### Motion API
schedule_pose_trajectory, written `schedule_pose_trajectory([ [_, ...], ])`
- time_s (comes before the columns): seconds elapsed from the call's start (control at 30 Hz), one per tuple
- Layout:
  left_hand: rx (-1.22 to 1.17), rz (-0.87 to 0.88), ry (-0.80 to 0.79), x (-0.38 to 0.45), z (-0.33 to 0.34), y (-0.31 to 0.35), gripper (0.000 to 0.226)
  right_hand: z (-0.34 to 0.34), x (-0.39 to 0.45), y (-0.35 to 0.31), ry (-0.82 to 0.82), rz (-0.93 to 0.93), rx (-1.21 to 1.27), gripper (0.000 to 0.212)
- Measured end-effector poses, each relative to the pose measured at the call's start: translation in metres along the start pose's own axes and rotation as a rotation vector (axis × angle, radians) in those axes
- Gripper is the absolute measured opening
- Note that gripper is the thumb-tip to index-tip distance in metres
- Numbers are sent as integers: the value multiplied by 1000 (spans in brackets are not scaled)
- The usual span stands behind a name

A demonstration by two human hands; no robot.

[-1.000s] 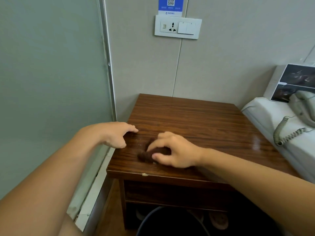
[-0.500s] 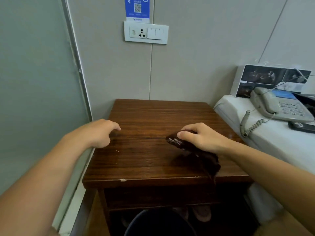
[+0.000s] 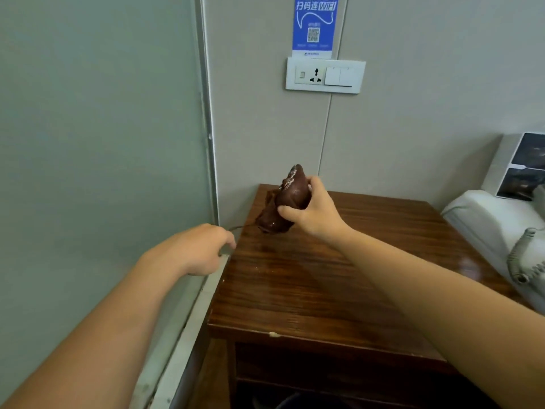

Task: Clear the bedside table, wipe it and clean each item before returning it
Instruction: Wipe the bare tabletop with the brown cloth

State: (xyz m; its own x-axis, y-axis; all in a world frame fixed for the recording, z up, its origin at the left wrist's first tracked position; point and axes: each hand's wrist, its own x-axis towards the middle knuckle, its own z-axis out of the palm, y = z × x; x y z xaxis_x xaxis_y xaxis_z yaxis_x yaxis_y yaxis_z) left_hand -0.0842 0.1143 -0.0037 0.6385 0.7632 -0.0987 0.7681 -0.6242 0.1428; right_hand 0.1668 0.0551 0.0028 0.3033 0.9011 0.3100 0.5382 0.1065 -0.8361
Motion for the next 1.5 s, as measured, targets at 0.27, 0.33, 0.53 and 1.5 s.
schedule_pose_trajectory([
  [0.27, 1, -18, 29, -3, 4, -1, 52, 19, 28, 29, -592, -164, -826, 59],
  [0.33, 3, -21, 14, -2, 3, 0, 52, 31, 31, 22, -674, -160, -908, 65],
  [0.53, 16, -58, -7, -4, -3, -2, 56, 40, 24, 35, -558, -327, -795, 43],
  [1.5, 82, 241, 94, 9, 0, 65, 50, -90, -157, -5, -614, -275, -451, 19],
])
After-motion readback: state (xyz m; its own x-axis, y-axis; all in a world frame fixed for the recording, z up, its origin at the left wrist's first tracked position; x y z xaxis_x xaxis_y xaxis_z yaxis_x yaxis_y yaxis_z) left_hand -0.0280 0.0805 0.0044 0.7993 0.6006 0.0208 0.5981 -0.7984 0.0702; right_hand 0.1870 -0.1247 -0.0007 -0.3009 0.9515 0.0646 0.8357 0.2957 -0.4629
